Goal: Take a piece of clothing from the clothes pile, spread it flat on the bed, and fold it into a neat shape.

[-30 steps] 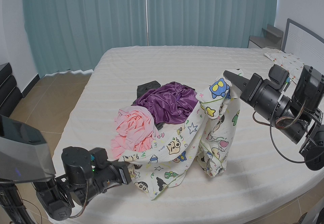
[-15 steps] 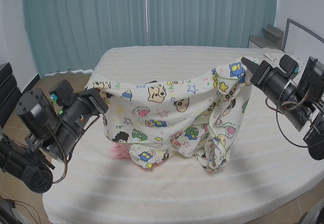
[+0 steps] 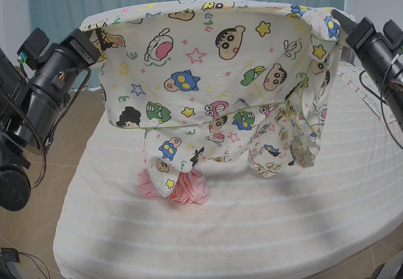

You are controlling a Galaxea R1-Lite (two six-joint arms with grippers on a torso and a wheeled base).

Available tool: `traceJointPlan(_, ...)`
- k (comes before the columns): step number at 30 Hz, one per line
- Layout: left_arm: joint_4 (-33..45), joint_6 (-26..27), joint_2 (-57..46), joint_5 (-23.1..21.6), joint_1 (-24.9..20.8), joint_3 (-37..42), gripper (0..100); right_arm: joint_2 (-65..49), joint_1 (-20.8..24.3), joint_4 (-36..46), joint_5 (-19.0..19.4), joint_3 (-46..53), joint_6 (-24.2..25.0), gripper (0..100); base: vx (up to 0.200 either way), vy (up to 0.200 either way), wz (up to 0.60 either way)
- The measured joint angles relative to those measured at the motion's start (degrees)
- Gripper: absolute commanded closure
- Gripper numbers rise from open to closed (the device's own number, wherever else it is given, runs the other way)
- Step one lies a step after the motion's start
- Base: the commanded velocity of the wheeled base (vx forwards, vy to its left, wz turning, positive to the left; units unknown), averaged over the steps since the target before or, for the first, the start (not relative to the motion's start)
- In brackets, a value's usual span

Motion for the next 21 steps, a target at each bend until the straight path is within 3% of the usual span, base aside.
traceJointPlan(5, 0.16, -2.39, 0.04, -0.01, -0.22, 6.12, 100, 0.44, 0.27, -0.1, 0.02, 5.18, 0.83, 100, 0.0, 0.0, 0.0)
traceJointPlan(12, 0.24, -12.0, 4.86, -0.04, -1.4, 13.47, 100, 3.96, 0.51, -0.4, -0.04, 11.43, 6.35, 100, 0.0, 0.0, 0.0)
traceJointPlan(17, 0.18, -17.58, 9.85, 0.0, -1.95, 15.7, 100, 6.63, 0.62, -1.11, -0.11, 13.51, 11.62, 100, -0.2, 0.0, 0.0)
traceJointPlan(21, 0.18, -19.58, 12.78, 0.11, -3.47, 16.48, 100, 7.94, 0.88, -1.3, 0.02, 15.62, 12.76, 100, -0.2, 0.0, 0.0)
